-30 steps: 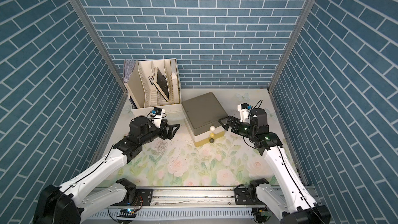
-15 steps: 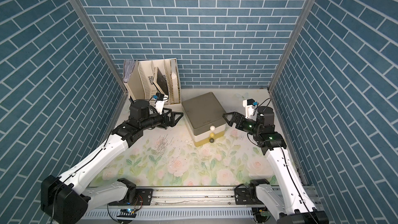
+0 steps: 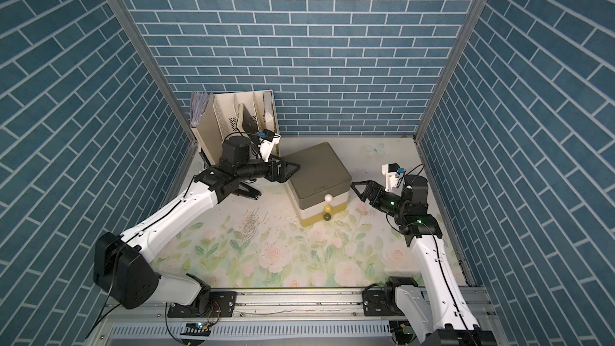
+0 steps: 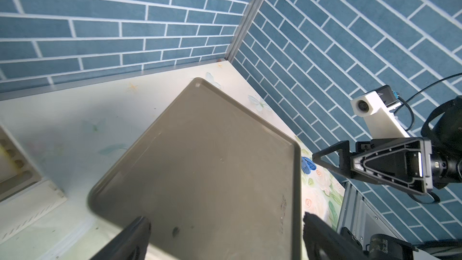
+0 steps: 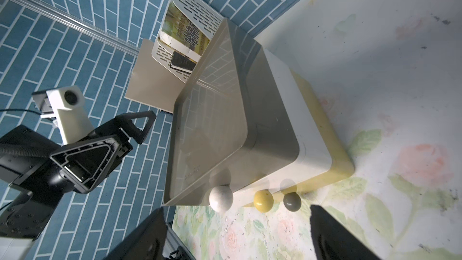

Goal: Take the keys out of the drawer
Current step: Open the drawer in the storage box.

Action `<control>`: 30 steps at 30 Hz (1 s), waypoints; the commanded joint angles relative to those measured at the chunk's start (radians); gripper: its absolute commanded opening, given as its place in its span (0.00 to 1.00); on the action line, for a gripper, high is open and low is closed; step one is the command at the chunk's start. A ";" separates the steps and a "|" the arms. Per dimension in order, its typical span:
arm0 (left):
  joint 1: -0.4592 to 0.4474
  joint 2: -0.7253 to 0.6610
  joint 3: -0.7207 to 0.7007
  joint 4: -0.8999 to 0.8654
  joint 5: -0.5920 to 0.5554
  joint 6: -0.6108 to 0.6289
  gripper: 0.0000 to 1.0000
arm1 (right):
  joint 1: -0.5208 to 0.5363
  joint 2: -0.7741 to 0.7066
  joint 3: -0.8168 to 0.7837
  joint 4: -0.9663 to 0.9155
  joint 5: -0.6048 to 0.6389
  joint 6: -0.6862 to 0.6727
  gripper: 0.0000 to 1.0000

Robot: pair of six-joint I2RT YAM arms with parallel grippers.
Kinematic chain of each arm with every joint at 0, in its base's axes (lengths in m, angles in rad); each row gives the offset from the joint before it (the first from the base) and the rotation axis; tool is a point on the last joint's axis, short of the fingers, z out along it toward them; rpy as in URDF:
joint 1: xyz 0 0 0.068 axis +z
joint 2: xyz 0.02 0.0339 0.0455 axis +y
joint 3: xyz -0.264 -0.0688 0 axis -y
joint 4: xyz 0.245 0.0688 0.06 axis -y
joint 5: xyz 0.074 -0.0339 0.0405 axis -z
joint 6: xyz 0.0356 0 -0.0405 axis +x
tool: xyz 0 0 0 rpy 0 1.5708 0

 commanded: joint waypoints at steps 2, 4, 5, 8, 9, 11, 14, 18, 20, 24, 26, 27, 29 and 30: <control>-0.033 0.070 0.063 -0.050 0.024 0.032 1.00 | 0.006 -0.032 -0.052 0.026 -0.038 0.019 0.90; -0.037 0.097 0.080 -0.058 0.023 0.035 1.00 | 0.010 -0.041 -0.075 0.028 -0.039 0.020 0.90; -0.039 0.109 0.085 -0.061 0.024 0.036 1.00 | 0.016 -0.043 -0.089 0.040 -0.042 0.030 0.89; -0.042 0.131 0.090 -0.068 0.024 0.041 1.00 | 0.070 -0.049 -0.145 0.110 -0.035 0.074 0.87; -0.044 0.136 0.087 -0.069 0.025 0.043 1.00 | 0.094 -0.050 -0.157 0.124 -0.019 0.083 0.87; -0.049 0.144 0.089 -0.073 0.026 0.046 1.00 | 0.146 -0.051 -0.178 0.151 0.009 0.098 0.86; -0.058 0.161 0.092 -0.079 0.029 0.047 1.00 | 0.201 -0.062 -0.217 0.225 0.034 0.138 0.85; -0.068 0.175 0.101 -0.093 0.025 0.052 1.00 | 0.222 -0.069 -0.250 0.298 0.040 0.175 0.80; -0.071 0.179 0.106 -0.097 0.025 0.056 1.00 | 0.229 -0.073 -0.254 0.320 0.039 0.183 0.77; -0.073 0.178 0.107 -0.102 0.022 0.054 1.00 | 0.246 -0.061 -0.270 0.373 0.033 0.209 0.71; -0.075 0.176 0.106 -0.105 0.018 0.058 1.00 | 0.255 -0.049 -0.278 0.406 0.026 0.219 0.68; -0.075 0.176 0.103 -0.107 0.017 0.059 1.00 | 0.260 -0.044 -0.278 0.418 0.025 0.222 0.68; -0.075 0.174 0.100 -0.109 0.016 0.060 1.00 | 0.266 -0.034 -0.272 0.429 0.025 0.222 0.68; -0.075 0.173 0.100 -0.109 0.016 0.059 1.00 | 0.268 -0.030 -0.270 0.429 0.023 0.222 0.68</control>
